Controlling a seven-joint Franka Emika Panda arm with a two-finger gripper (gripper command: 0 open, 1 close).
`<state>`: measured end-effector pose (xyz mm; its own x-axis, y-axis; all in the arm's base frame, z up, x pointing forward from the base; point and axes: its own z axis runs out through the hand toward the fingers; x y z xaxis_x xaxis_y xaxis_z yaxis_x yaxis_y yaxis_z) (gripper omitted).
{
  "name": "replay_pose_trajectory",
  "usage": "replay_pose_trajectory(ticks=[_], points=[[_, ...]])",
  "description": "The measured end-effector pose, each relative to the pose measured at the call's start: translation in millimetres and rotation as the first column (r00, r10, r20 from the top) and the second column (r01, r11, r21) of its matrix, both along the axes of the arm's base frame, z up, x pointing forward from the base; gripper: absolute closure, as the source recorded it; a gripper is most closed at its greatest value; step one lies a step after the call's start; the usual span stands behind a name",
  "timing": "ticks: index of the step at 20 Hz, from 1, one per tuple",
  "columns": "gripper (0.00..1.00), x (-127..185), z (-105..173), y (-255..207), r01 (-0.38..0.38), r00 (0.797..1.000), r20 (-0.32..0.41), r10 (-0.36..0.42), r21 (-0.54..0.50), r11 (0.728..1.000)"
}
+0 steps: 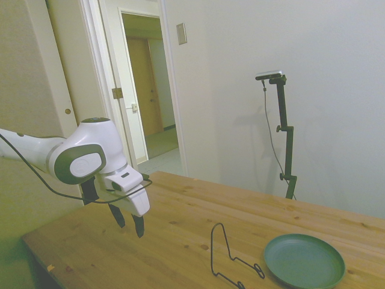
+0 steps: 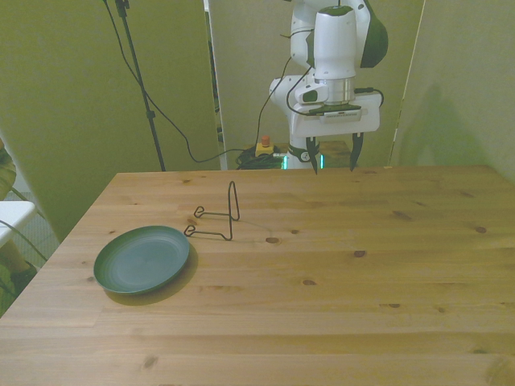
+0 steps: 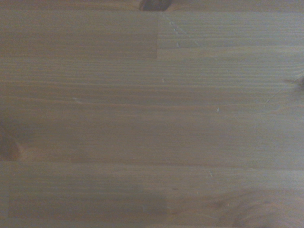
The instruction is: Load the plate
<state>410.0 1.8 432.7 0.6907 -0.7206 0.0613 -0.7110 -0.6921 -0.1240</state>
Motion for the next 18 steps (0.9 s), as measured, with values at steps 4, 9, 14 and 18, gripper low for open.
replay_pose_trajectory(ticks=[4, 9, 14, 18], points=[[0.0, 2, 1, -1, 0.003, 1.0, 0.008, -0.003, 0.001, 1.0], [0.0, 15, 22, -34, 0.04, 0.998, 0.052, -0.04, 0.002, 0.999], [0.0, 29, 59, -121, 0.106, 0.988, 0.114, -0.102, -0.032, 0.994], [0.0, 38, 90, -193, 0.15, 0.979, 0.147, -0.14, -0.059, 0.987]])
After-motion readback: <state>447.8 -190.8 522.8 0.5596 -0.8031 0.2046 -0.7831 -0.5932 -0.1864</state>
